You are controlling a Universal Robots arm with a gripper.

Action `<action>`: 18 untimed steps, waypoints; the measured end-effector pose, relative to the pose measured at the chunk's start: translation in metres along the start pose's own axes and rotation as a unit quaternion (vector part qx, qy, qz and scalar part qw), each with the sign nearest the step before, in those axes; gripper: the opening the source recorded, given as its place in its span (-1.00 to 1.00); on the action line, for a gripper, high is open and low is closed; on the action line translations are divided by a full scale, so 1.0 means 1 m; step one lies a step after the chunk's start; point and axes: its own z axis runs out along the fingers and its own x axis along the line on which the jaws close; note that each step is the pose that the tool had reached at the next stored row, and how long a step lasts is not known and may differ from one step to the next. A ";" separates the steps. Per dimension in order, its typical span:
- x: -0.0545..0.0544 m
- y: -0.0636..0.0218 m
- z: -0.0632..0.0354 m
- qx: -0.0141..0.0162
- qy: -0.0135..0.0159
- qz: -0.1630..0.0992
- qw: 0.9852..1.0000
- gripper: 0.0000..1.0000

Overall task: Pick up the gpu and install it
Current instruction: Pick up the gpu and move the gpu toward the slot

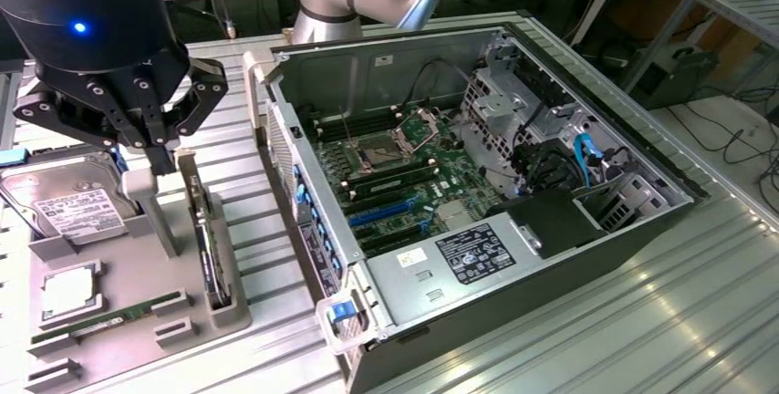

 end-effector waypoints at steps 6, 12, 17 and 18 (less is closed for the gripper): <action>0.000 0.0000 0.0000 0.000 0.000 0.000 1.000 -0.53; 0.000 0.0000 0.0000 0.000 0.000 0.000 1.000 -0.17; 0.000 0.0079 0.0081 0.001 0.002 -0.018 1.000 0.33; 0.000 0.0079 0.0094 0.001 0.003 -0.024 1.000 0.33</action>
